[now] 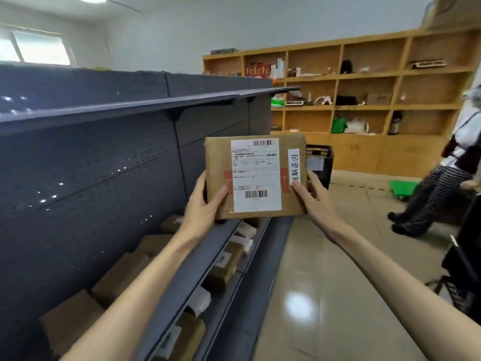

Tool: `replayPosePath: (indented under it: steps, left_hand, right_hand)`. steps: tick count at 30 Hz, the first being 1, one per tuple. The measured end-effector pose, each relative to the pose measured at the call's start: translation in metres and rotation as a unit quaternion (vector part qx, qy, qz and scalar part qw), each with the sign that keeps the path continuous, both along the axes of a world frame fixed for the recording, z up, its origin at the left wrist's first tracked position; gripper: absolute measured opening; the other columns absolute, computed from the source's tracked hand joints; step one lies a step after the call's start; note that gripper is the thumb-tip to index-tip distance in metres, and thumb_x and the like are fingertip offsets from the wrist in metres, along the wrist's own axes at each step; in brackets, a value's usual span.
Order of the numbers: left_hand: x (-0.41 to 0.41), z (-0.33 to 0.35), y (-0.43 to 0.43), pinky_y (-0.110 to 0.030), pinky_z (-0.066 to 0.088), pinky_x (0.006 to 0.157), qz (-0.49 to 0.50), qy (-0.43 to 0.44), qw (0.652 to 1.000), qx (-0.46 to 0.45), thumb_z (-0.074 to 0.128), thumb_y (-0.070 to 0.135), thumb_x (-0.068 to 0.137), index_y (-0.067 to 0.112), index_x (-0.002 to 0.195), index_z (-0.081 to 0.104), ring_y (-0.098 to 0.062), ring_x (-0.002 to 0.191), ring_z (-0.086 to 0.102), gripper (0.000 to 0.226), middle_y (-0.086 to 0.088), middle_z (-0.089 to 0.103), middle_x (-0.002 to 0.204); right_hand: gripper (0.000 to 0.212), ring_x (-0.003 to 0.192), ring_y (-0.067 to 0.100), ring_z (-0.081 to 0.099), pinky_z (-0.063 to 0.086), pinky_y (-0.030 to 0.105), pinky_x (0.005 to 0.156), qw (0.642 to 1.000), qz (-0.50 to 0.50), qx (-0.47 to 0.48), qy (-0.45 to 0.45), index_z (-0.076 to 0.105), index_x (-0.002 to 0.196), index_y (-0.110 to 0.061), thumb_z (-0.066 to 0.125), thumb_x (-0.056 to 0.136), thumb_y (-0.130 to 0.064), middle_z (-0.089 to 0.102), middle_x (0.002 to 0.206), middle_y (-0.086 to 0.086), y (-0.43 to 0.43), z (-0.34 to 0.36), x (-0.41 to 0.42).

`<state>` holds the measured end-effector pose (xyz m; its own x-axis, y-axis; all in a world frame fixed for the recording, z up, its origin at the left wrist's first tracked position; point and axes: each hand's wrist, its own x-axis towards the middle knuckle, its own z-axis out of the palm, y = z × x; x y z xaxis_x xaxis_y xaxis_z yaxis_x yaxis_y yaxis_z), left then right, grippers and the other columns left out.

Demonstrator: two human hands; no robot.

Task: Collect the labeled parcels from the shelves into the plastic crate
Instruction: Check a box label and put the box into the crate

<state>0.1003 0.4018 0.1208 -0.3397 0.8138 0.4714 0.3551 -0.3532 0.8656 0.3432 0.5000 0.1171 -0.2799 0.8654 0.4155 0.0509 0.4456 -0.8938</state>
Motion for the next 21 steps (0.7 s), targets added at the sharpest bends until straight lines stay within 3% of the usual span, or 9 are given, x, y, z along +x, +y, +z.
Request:
replayPosePath:
  steps: [3,6,8,12,16,21]
  left_hand:
    - [0.025,0.013,0.056,-0.020,0.048,0.100,-0.035,0.017,0.999,0.012,0.062,0.031,0.100,0.025,0.153,0.039,0.008,0.118,0.058,0.058,0.027,0.059,0.130]
    - [0.052,0.027,0.113,-0.014,0.048,0.094,-0.071,0.024,0.997,0.010,0.062,0.036,0.099,0.030,0.153,0.037,0.010,0.118,0.057,0.059,0.025,0.058,0.131]
    - [0.070,0.036,0.152,-0.017,0.048,0.097,-0.082,0.023,0.996,0.019,0.062,0.037,0.098,0.030,0.152,0.038,0.007,0.120,0.057,0.059,0.021,0.058,0.134]
    - [0.102,0.049,0.225,-0.016,0.049,0.095,-0.095,0.018,0.995,0.037,0.061,0.034,0.099,0.026,0.151,0.039,0.007,0.117,0.056,0.057,0.018,0.058,0.132]
    - [0.125,0.051,0.287,-0.003,0.047,0.079,-0.112,0.019,0.993,0.036,0.062,0.033,0.099,0.027,0.150,0.039,0.019,0.105,0.057,0.056,0.022,0.057,0.127]
    - [0.133,0.046,0.354,-0.017,0.051,0.092,-0.126,0.019,0.991,0.030,0.063,0.036,0.098,0.030,0.149,0.039,0.009,0.113,0.058,0.056,0.018,0.058,0.130]
  right_hand:
    - [0.052,0.115,0.002,0.059,0.053,0.025,0.092,0.999,-0.032,0.010,0.000,0.037,0.149,-0.036,0.052,0.100,-0.042,0.059,0.133,-0.015,0.040,0.010,0.034]
    - [0.049,0.109,0.003,0.060,0.055,0.017,0.080,0.999,-0.050,0.009,0.020,0.036,0.148,-0.034,0.050,0.102,-0.036,0.058,0.125,-0.016,0.079,0.024,0.065]
    - [0.045,0.106,0.002,0.058,0.053,0.010,0.072,0.997,-0.067,0.012,0.021,0.037,0.145,-0.033,0.049,0.102,-0.036,0.057,0.122,-0.015,0.107,0.034,0.085]
    - [0.051,0.112,0.008,0.060,0.054,0.025,0.085,0.995,-0.092,0.024,0.022,0.034,0.149,-0.035,0.050,0.101,-0.042,0.058,0.128,-0.012,0.166,0.044,0.119]
    - [0.038,0.103,-0.001,0.061,0.054,0.014,0.071,0.994,-0.100,0.021,0.040,0.040,0.139,-0.039,0.049,0.103,-0.034,0.059,0.115,-0.025,0.211,0.048,0.141]
    - [0.047,0.103,-0.002,0.059,0.052,0.010,0.066,0.992,-0.123,0.021,0.032,0.036,0.148,-0.032,0.049,0.103,-0.033,0.057,0.117,-0.020,0.270,0.045,0.149]
